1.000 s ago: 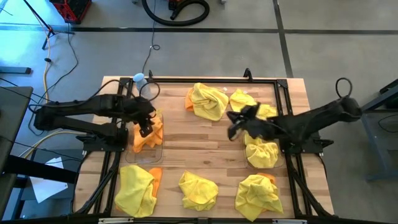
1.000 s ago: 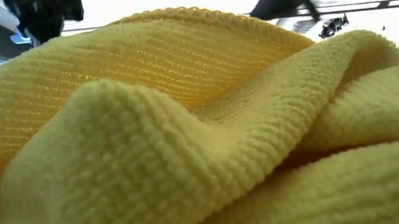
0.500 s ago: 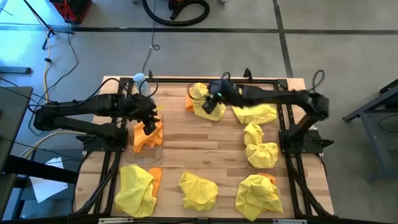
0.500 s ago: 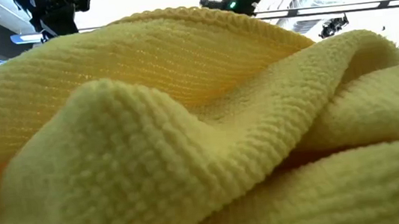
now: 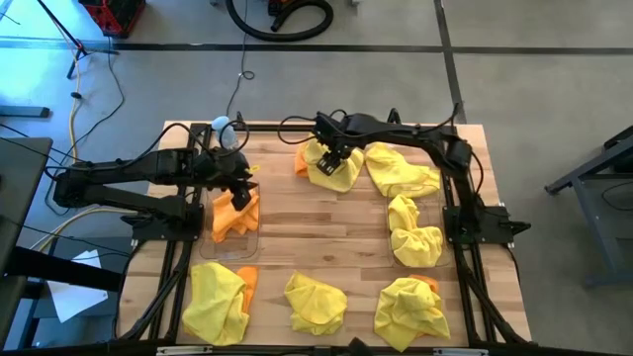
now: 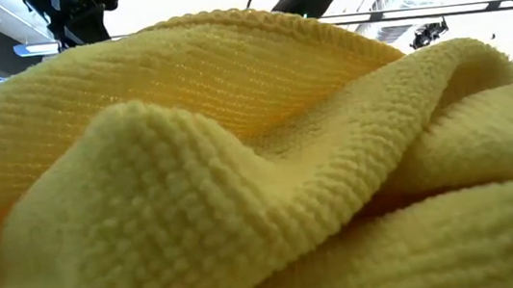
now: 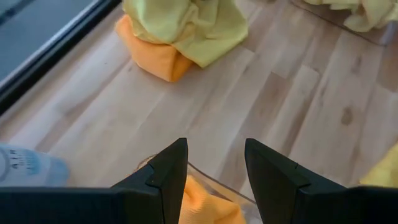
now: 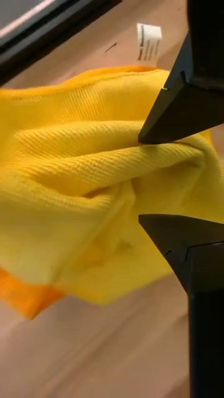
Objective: Sort microfiber towel by color & place in baskets
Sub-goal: Put the yellow towel into the right transparent bin
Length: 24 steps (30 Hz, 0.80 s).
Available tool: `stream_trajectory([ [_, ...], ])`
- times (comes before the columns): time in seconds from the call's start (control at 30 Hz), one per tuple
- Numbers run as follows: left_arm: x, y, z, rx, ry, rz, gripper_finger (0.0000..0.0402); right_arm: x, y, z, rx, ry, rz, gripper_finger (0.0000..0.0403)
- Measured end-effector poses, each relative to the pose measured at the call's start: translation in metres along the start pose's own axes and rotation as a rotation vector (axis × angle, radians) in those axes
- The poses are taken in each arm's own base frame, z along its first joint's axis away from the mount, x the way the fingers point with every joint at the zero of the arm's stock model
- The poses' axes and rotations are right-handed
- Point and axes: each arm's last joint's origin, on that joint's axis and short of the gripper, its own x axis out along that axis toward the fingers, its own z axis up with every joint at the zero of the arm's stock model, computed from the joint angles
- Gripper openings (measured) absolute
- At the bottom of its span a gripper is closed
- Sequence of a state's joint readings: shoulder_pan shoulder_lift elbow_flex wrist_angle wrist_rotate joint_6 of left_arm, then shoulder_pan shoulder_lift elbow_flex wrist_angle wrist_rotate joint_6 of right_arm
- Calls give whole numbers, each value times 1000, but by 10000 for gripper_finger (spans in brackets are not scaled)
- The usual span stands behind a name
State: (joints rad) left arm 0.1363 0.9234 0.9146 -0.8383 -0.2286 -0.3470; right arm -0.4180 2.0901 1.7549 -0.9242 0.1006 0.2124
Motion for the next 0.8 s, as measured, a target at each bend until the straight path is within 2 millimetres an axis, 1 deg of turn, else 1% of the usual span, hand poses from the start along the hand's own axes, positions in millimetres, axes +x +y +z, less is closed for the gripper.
stream_trajectory([
  [0.13,0,1,0,0,-10,27,149,13,-7,1,-9,20,-13,187],
  [0.23,0,1,0,-1,-10,27,149,18,-12,2,-9,28,-18,168],
  [0.33,0,1,0,-27,-10,27,149,18,-14,3,-4,24,-20,118],
  [0.43,0,1,0,-42,-10,27,149,16,-13,3,-3,23,-16,41],
  [0.47,0,1,0,-43,-10,27,149,14,-13,2,-3,31,-7,21],
  [0.5,0,1,0,-43,-8,24,149,12,-13,2,-3,48,5,11],
  [0.53,0,0,0,-43,-4,13,149,10,-12,2,2,58,6,13],
  [0.6,0,0,0,-44,6,-10,149,5,-10,1,16,71,-2,18],
  [0.67,0,-1,-1,-54,15,-34,149,-6,-7,-1,19,69,-17,9],
  [0.73,0,-2,-1,-68,22,-51,149,-26,-4,-2,24,27,-9,4],
  [0.8,0,-2,-1,-65,31,-67,149,-50,1,-4,38,-26,2,7],
])
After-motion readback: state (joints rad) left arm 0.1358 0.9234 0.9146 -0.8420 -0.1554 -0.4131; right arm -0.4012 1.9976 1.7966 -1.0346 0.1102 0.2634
